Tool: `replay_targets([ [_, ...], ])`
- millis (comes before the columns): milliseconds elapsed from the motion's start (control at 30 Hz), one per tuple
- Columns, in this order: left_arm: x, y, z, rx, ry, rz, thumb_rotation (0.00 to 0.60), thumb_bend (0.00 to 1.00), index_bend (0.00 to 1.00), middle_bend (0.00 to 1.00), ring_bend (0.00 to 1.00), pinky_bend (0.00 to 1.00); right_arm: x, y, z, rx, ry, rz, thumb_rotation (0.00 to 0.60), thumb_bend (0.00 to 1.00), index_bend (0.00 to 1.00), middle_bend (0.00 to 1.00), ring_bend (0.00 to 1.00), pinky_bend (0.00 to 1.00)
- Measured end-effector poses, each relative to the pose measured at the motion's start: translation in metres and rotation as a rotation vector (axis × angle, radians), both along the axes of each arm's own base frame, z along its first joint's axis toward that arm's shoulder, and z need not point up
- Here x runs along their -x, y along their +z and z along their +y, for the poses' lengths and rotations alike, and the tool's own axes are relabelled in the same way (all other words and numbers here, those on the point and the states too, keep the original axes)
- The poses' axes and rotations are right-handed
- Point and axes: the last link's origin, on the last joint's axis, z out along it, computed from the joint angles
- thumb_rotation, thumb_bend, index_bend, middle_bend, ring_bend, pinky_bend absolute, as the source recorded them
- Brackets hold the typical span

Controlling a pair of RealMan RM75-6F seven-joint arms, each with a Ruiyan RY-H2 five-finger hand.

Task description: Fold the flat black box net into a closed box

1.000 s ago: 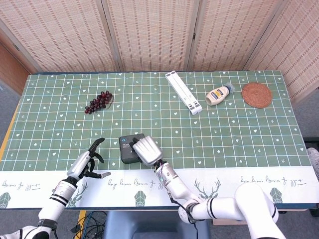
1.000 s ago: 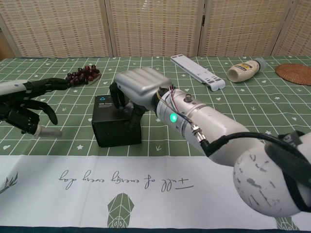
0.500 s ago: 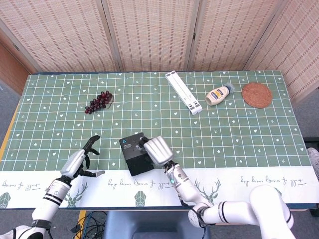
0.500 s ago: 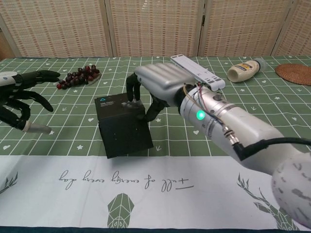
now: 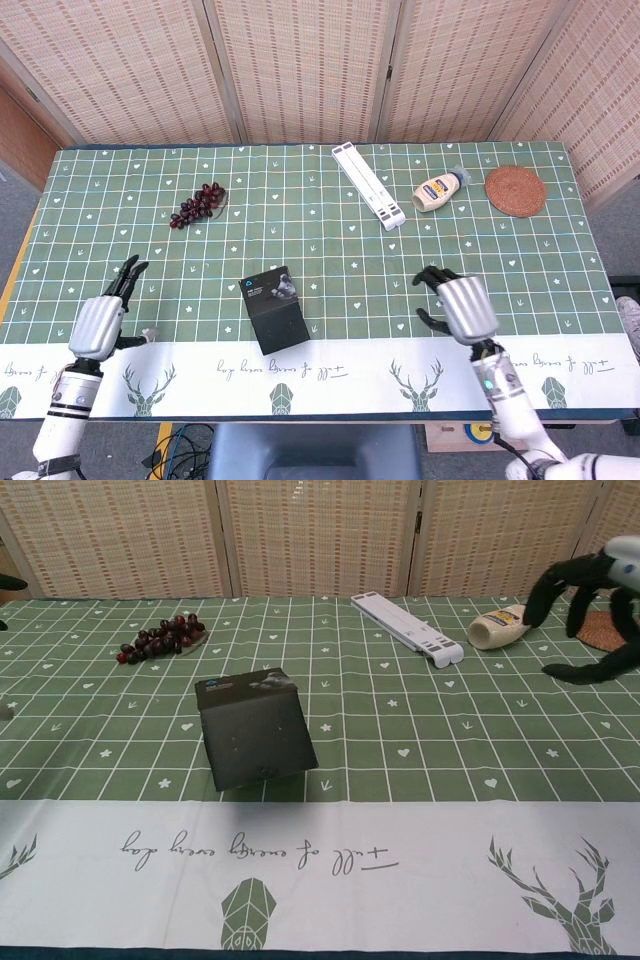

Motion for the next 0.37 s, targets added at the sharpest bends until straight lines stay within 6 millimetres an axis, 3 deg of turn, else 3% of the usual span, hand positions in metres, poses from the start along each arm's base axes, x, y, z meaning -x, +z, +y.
replay_targets([
  [200, 0.015, 0.016, -0.024, -0.098, 0.039, 0.122, 0.600, 0.14, 0.09, 0.00, 0.17, 0.48, 0.046, 0.043, 0.033, 0.049, -0.087, -0.026, 0.600, 0.27, 0.38, 0.36, 0.43, 0.63],
  [367, 0.019, 0.022, -0.044, -0.139, 0.041, 0.164, 0.600, 0.14, 0.10, 0.02, 0.17, 0.46, 0.074, 0.062, 0.057, 0.050, -0.146, -0.058, 0.600, 0.28, 0.38, 0.35, 0.42, 0.62],
])
